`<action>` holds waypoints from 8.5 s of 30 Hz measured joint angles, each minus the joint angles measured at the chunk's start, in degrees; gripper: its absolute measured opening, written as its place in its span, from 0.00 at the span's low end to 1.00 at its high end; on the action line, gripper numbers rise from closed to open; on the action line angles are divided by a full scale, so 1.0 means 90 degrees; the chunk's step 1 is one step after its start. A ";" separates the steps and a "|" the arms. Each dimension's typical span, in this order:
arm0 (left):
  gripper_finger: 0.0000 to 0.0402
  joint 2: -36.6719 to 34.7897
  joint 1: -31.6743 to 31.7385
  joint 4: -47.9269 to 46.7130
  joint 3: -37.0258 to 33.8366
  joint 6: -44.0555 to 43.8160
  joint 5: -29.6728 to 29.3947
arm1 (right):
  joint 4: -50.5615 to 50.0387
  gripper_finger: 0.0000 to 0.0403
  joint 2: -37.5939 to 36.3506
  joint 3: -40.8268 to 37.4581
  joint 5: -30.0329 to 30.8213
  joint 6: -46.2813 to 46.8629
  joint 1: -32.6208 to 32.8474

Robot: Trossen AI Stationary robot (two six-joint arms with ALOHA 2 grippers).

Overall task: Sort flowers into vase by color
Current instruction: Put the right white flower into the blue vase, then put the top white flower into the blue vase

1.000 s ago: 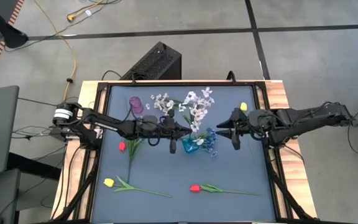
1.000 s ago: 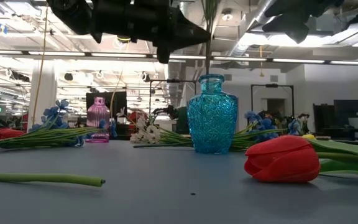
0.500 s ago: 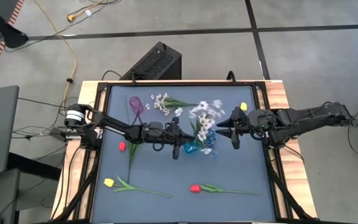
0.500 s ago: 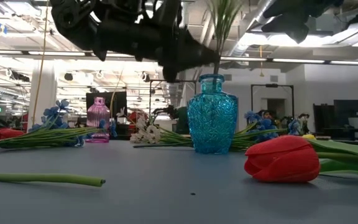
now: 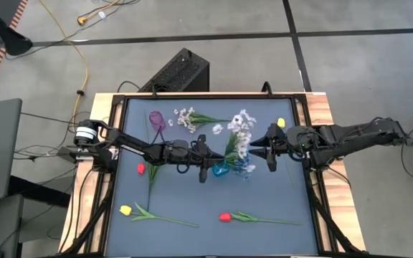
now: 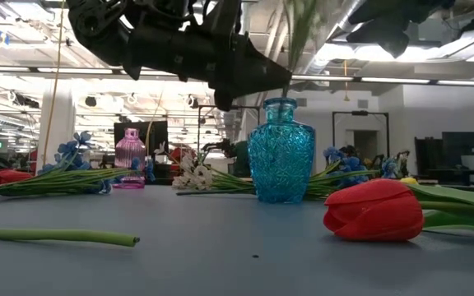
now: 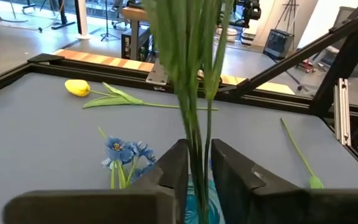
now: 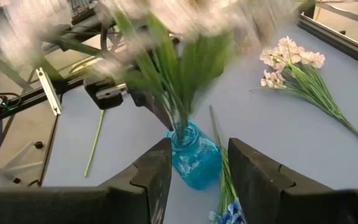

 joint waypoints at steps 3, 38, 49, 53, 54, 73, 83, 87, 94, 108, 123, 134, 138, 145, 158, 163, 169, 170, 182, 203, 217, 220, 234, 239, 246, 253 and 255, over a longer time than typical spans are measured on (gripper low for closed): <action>0.23 -0.0002 0.0005 0.0002 0.0000 -0.0019 0.0164 | 0.0000 0.45 0.0000 0.0000 0.0000 -0.0030 0.0000; 0.33 -0.1373 0.2888 -0.6149 0.1626 -0.0401 0.1304 | -0.1011 0.45 0.0000 0.0002 0.0308 0.0902 0.0050; 0.33 0.0837 0.3284 -0.7350 0.3760 0.1297 0.1372 | -0.1987 0.45 -0.0005 0.0002 0.0309 0.2326 0.0438; 0.33 0.1727 0.3401 -0.8263 0.4802 0.2129 0.1369 | -0.1899 0.45 -0.0005 0.0002 0.0309 0.2590 0.0623; 0.33 0.1946 0.3428 -0.8535 0.5049 0.2290 0.1368 | -0.1899 0.45 -0.0005 0.0002 0.0309 0.2655 0.0671; 0.28 0.3487 0.3453 -1.0530 0.6596 0.4073 0.0461 | -0.1861 0.45 -0.0005 0.0002 0.1160 0.3139 0.1344; 0.02 0.3270 0.3461 -1.0910 0.6574 0.3949 0.0336 | -0.1684 0.45 -0.0005 0.0002 0.1154 0.3137 0.1348; 0.01 0.2818 0.3353 -1.1335 0.6574 0.3917 0.0663 | -0.1492 0.45 -0.0019 0.0002 0.1127 0.3084 0.1348; 0.01 0.1707 0.3245 -1.1655 0.6574 0.3899 0.0294 | -0.1450 0.45 -0.0233 0.0002 0.0288 0.3137 0.1345; 0.00 -0.0422 0.3418 -0.9473 0.6577 0.3291 0.0218 | 0.0901 0.45 -0.0856 0.0002 -0.2222 0.3180 0.1312; 0.00 -0.0925 0.3560 -0.9373 0.6745 0.1267 0.1205 | 0.5125 0.45 -0.0907 0.0148 -0.1544 -0.2829 0.0489; 0.00 -0.0928 0.4063 -1.0524 0.7825 -0.0998 0.2782 | 0.4662 0.45 -0.0054 0.1018 0.0899 -0.9829 -0.0676; 0.00 -0.0930 0.4160 -1.0829 0.7864 -0.1898 0.3308 | 0.4602 0.45 0.0533 0.1129 0.1016 -1.1931 -0.1245; 0.00 -0.0896 0.4198 -1.0909 0.7859 -0.2989 0.4096 | 0.4707 0.45 0.1508 0.1458 0.1185 -1.4456 -0.2207; 0.00 -0.0889 0.4046 -1.0925 0.7830 -0.3521 0.4048 | 0.4891 0.45 0.3077 0.2546 0.0949 -1.5063 -0.2947; 0.00 -0.0882 0.3932 -1.0944 0.7524 -0.3522 0.4050 | 0.4900 0.45 0.3629 0.2833 0.0780 -1.5149 -0.2939; 0.00 -0.0879 0.3944 -1.0948 0.7385 -0.3512 0.4048 | 0.5248 0.45 0.4106 0.3177 0.0773 -1.5533 -0.2836; 0.00 -0.0879 0.3942 -1.0965 0.7381 -0.3507 0.4071 | 0.5246 0.45 0.4170 0.3229 0.0773 -1.5538 -0.2805; 0.00 -0.0882 0.3948 -1.0963 0.7380 -0.3547 0.4274 | 0.5559 0.38 0.4663 0.3456 0.0765 -1.5577 -0.2620; 0.30 -0.0925 0.4517 -0.9630 0.7530 -0.3245 0.5046 | 0.4902 0.09 0.4634 0.3458 0.1114 -1.4898 -0.2499; 0.35 -0.1155 0.5552 -0.9925 0.8349 0.1417 0.4137 | 0.2092 0.09 0.4044 0.4378 -0.0085 -1.0125 -0.2604; 0.35 -0.1129 0.5519 -0.9988 0.8264 0.2115 0.4196 | 0.1663 0.09 0.3953 0.4825 -0.0544 -0.8481 -0.2782; 0.35 -0.1112 0.4899 -0.7237 0.6704 0.1151 0.5440 | 0.1074 0.10 0.3956 0.5625 -0.3824 -0.2599 -0.4032; 0.36 -0.1112 0.4749 -0.6243 0.6348 0.0210 0.4984 | 0.1094 0.10 0.3956 0.5625 -0.4087 -0.1979 -0.4019; 0.45 -0.1093 0.4277 -0.5812 0.5655 -0.0387 0.5017 | 0.1060 0.10 0.3956 0.5622 -0.4120 -0.1927 -0.3839; 0.60 -0.1112 0.3802 -0.4644 0.5503 -0.0815 0.4956 | 0.0769 0.10 0.3956 0.5622 -0.4116 -0.2076 -0.3646; 0.62 -0.1111 0.3690 -0.4670 0.5501 -0.0690 0.4748 | 0.0715 0.10 0.3956 0.5622 -0.4106 -0.2078 -0.3588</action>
